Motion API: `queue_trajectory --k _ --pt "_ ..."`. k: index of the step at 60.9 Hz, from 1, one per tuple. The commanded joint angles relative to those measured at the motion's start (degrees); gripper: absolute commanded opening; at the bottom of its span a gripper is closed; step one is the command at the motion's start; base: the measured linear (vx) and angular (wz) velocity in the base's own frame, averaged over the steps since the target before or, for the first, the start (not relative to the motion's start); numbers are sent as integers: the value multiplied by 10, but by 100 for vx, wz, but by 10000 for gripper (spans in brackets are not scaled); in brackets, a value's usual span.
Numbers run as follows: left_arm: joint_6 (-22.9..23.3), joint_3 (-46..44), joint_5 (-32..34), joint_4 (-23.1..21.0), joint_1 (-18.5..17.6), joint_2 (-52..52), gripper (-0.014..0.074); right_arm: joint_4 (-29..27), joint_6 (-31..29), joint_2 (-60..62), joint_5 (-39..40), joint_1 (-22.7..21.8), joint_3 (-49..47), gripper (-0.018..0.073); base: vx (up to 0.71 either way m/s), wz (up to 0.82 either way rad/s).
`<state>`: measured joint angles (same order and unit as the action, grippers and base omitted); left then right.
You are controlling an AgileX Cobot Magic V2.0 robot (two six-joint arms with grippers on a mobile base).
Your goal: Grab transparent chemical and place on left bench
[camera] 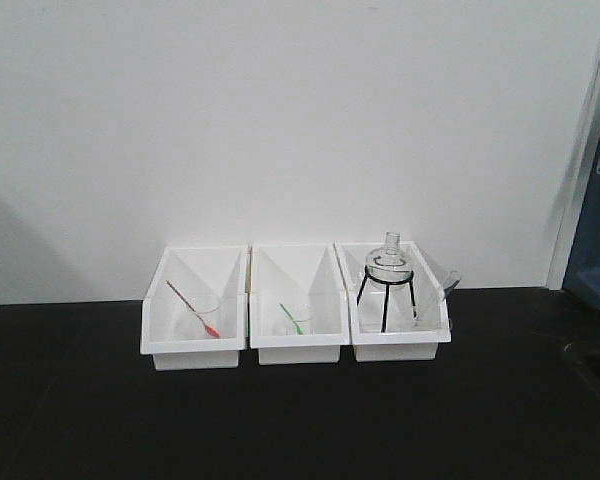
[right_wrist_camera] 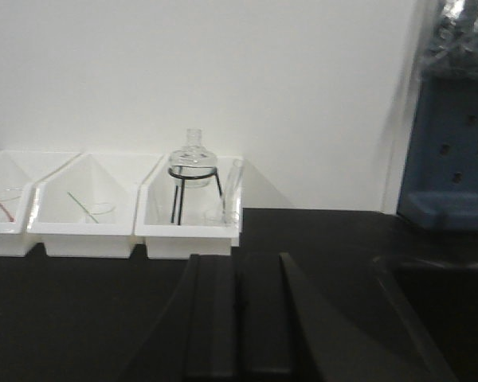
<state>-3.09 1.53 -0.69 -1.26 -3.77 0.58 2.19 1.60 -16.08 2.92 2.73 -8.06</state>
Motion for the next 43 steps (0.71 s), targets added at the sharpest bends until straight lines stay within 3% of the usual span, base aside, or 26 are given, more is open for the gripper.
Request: queue_trajectory --k 1,9,13,43 --pt "4 9 45 0 -1 11 -4 -3 16 69 21 -28 45 -1 0 0" --pt "4 9 45 0 -1 11 -4 -3 28 175 -56 -41 104 -1 0 0" --pt "4 9 45 0 -1 11 -4 14 28 169 -94 -40 100 -1 0 0" --pt "4 9 45 0 -1 11 -4 18 28 174 -94 -40 102 -1 0 0"
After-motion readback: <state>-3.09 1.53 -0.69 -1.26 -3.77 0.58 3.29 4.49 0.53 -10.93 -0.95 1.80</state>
